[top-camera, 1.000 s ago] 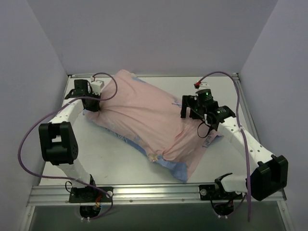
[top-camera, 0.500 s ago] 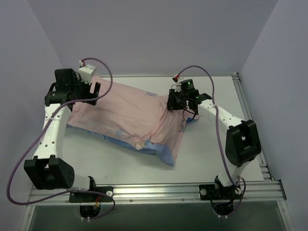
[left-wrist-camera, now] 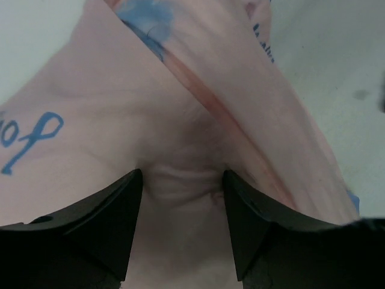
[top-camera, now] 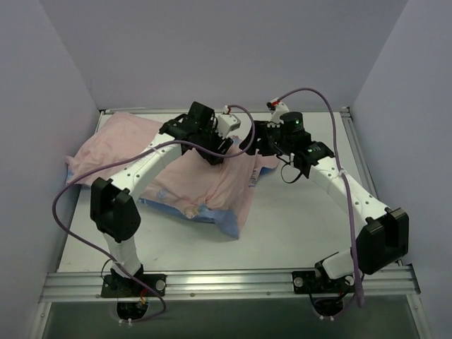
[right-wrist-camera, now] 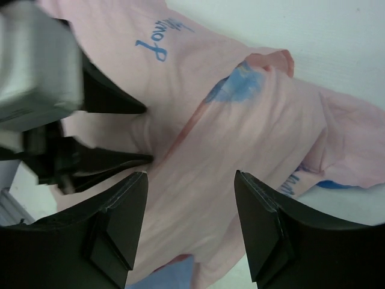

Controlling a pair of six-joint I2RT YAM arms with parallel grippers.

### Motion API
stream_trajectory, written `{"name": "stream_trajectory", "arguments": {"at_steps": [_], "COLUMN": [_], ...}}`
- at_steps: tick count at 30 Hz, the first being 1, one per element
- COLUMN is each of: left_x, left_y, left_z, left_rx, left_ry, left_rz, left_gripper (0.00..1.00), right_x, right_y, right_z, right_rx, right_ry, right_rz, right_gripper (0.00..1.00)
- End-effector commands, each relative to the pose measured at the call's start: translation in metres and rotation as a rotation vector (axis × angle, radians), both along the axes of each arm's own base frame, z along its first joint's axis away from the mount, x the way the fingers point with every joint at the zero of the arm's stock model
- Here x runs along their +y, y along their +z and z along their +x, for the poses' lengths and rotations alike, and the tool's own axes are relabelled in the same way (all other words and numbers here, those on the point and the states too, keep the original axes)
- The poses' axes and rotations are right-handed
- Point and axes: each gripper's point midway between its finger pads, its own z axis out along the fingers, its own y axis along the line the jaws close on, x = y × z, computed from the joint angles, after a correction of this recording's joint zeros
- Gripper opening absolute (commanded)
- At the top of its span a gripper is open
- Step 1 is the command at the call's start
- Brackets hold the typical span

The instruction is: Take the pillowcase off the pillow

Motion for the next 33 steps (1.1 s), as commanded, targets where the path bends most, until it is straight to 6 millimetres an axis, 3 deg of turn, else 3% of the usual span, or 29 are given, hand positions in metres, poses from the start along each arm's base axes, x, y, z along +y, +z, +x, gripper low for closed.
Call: {"name": "stream_trajectory", "arguments": {"at_steps": [1, 3, 6, 7, 8, 14, 15, 16, 17, 19, 21, 22, 24, 27, 29, 30, 32, 33], "left_x": [0.018, 0.019, 0.019, 0.022, 0.025, 0.042, 0.045, 0.051, 0.059, 0.084, 0.122, 0.139, 0.183, 0.235, 0.256, 0.274, 0.290, 0.294], "left_y": [0.022, 0.021, 0.017, 0.016, 0.016, 0.033, 0.032, 0.029, 0.030, 0.026, 0.027, 0.022, 0.020, 0.013, 0.015, 0.012, 0.011, 0.007], "left_z": [-0.003, -0.012, -0.016, -0.015, -0.012, -0.006, -0.005, -0.001, 0.002, 0.015, 0.028, 0.031, 0.040, 0.043, 0.045, 0.045, 0.045, 0.044], "left_rx": [-0.027, -0.019, -0.009, -0.008, -0.011, -0.061, -0.067, -0.085, -0.101, -0.146, -0.178, -0.190, -0.223, -0.255, -0.285, -0.291, -0.300, -0.294], "left_ry": [0.048, 0.031, 0.038, 0.049, 0.076, 0.145, 0.158, 0.185, 0.212, 0.298, 0.383, 0.419, 0.506, 0.593, 0.621, 0.661, 0.683, 0.689], "left_rz": [-0.002, -0.021, -0.030, -0.023, -0.019, -0.042, -0.036, -0.013, 0.005, 0.077, 0.110, 0.127, 0.197, 0.288, 0.317, 0.343, 0.372, 0.375], "left_gripper": [0.64, 0.64, 0.32, 0.11, 0.02, 0.02, 0.02, 0.02, 0.02, 0.02, 0.02, 0.02, 0.02, 0.02, 0.02, 0.02, 0.02, 0.02], "right_x": [0.022, 0.034, 0.049, 0.051, 0.053, 0.074, 0.074, 0.073, 0.072, 0.063, 0.046, 0.032, 0.004, -0.037, -0.050, -0.056, -0.056, -0.050], "right_y": [0.008, -0.001, -0.007, -0.008, -0.009, -0.030, -0.050, -0.055, -0.064, -0.091, -0.098, -0.118, -0.119, -0.148, -0.166, -0.188, -0.223, -0.230], "right_z": [-0.020, -0.026, -0.026, -0.024, -0.023, -0.007, -0.003, 0.000, 0.000, -0.007, -0.013, -0.023, -0.026, -0.041, -0.049, -0.055, -0.065, -0.063], "right_rx": [0.020, 0.039, 0.054, 0.059, 0.066, 0.082, 0.117, 0.124, 0.140, 0.203, 0.207, 0.243, 0.247, 0.309, 0.329, 0.363, 0.449, 0.451], "right_ry": [0.031, 0.050, 0.070, 0.070, 0.068, 0.052, 0.039, 0.029, 0.025, 0.019, -0.010, -0.034, -0.084, -0.143, -0.149, -0.154, -0.127, -0.106], "right_rz": [0.133, 0.135, 0.149, 0.153, 0.162, 0.175, 0.134, 0.119, 0.101, 0.051, 0.022, -0.008, 0.001, -0.034, -0.068, -0.086, -0.098, -0.078], "right_gripper": [0.60, 0.61, 0.61, 0.61, 0.61, 0.59, 0.57, 0.54, 0.44, 0.30, 0.07, 0.00, 0.00, 0.00, 0.00, 0.00, 0.00, 0.00]}}
